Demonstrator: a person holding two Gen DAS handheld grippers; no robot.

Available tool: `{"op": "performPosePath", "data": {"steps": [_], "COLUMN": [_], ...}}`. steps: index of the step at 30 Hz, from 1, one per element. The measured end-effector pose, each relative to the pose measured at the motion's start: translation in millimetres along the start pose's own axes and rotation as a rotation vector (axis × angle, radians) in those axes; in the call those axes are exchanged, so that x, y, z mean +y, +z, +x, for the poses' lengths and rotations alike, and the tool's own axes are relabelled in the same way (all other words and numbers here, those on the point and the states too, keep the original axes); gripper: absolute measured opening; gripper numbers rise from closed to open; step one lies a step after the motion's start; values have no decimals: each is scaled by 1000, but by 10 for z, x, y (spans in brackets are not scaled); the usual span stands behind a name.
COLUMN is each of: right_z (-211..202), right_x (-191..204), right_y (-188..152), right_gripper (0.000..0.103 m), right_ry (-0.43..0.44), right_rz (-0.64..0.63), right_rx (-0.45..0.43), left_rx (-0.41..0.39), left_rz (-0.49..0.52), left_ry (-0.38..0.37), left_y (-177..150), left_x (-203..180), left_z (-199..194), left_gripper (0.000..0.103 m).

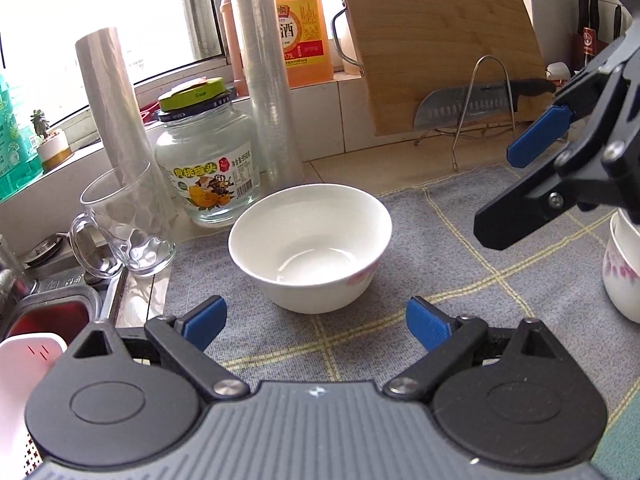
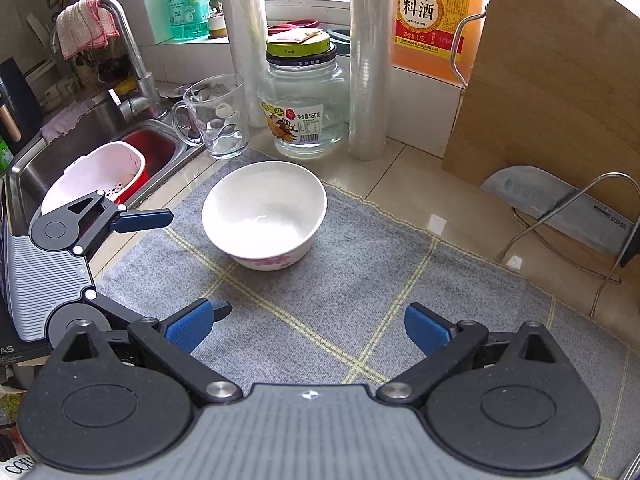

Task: Organize plates and bowls
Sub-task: 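Move both grippers toward the next white bowl on the mat, then close the right gripper on the rim of the flower-patterned white bowl, then lift the bowl with the right gripper and carry it to the nested bowls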

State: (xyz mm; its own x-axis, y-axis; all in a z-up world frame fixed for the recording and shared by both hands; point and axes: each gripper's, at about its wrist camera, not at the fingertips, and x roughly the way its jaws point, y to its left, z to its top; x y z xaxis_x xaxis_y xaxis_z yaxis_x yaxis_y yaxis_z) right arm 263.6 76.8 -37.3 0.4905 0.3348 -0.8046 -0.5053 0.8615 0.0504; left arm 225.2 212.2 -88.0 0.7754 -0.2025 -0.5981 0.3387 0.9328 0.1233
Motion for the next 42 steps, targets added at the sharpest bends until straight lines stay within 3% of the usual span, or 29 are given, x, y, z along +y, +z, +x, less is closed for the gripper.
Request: {"op": "performPosePath", "data": {"steps": [18,42], "right_z": [590,1204], "right_x": [80,63], "right_y": [578,927], "right_gripper": [102,72], "right_ry": [64,157], "right_rz": [-94,-143], "right_rx": [27,98], "left_rx": [-43,-53], "left_rz": [-46,-68], "left_ry": [-97,-140], "left_y": [46,109], "left_x": [195,245], "left_z": [265,364], "left_gripper": [95,94]}}
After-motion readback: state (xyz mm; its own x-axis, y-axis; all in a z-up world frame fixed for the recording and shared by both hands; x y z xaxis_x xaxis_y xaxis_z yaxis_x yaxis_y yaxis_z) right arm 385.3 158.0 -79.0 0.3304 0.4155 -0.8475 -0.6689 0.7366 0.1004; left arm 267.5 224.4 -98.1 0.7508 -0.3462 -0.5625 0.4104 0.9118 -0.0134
